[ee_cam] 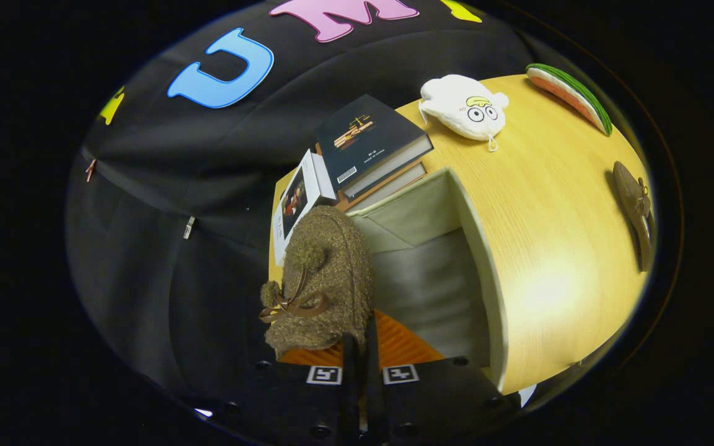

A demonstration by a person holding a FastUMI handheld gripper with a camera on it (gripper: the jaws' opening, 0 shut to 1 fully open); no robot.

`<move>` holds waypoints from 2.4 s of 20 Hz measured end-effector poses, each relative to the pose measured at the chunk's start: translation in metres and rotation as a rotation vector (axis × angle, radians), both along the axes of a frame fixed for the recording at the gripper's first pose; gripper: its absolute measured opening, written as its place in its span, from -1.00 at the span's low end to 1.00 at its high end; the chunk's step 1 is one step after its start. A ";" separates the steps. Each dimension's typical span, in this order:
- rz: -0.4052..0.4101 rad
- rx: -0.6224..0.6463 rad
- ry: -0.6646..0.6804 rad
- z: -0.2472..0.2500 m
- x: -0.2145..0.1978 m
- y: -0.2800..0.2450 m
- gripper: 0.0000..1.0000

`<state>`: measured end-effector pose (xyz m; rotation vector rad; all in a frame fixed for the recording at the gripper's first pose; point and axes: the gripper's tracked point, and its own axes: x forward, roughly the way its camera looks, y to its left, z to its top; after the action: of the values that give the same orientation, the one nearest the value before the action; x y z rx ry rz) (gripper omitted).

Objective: Open the storage box then place both shoes into the box .Put the left shoe in first, then the right shoe, with the right side of both shoes facing outward in a uniform manner.

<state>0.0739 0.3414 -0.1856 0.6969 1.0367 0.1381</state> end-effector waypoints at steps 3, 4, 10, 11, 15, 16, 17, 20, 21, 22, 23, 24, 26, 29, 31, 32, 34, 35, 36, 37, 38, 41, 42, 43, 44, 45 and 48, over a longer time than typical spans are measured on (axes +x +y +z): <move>0.096 0.085 -0.010 0.012 -0.020 0.028 0.60; 0.115 0.076 -0.029 0.012 -0.013 0.036 0.97; 0.254 -0.068 -0.233 0.056 -0.034 -0.009 0.97; 0.265 -0.099 -0.265 0.062 -0.036 -0.026 0.97; 0.276 -0.267 -0.339 0.071 -0.046 -0.114 0.97; 0.266 -0.312 -0.339 0.071 -0.052 -0.143 0.97; 0.247 -0.348 -0.328 0.069 -0.058 -0.171 0.97; 0.204 -0.432 -0.303 0.058 -0.076 -0.243 0.97; 0.194 -0.467 -0.283 0.051 -0.084 -0.270 0.97; 0.184 -0.503 -0.256 0.044 -0.093 -0.297 0.97; 0.175 -0.532 -0.238 0.036 -0.100 -0.324 0.97; 0.161 -0.544 -0.216 0.030 -0.105 -0.346 0.98; 0.111 -0.525 -0.182 0.019 -0.114 -0.386 0.97; 0.054 -0.512 -0.113 -0.010 -0.122 -0.441 0.97; 0.057 -0.515 -0.081 -0.029 -0.126 -0.470 0.98; 0.071 -0.532 -0.066 -0.041 -0.129 -0.482 0.98; 0.103 -0.556 -0.043 -0.064 -0.126 -0.502 0.97; 0.121 -0.562 -0.032 -0.075 -0.122 -0.507 0.98; 0.139 -0.571 -0.024 -0.088 -0.117 -0.512 0.98; 0.158 -0.581 -0.012 -0.098 -0.115 -0.519 0.98; 0.173 -0.586 -0.005 -0.108 -0.111 -0.528 0.98; 0.211 -0.595 0.011 -0.130 -0.097 -0.537 0.98; 0.218 -0.593 0.014 -0.134 -0.095 -0.539 0.98; 0.218 -0.589 0.013 -0.137 -0.091 -0.538 0.98; 0.218 -0.586 0.013 -0.142 -0.086 -0.537 0.97; 0.222 -0.591 0.016 -0.145 -0.083 -0.535 0.96; 0.228 -0.567 0.041 -0.157 -0.077 -0.523 0.79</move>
<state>-0.0028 -0.1818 -0.3422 0.0671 1.1250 0.0217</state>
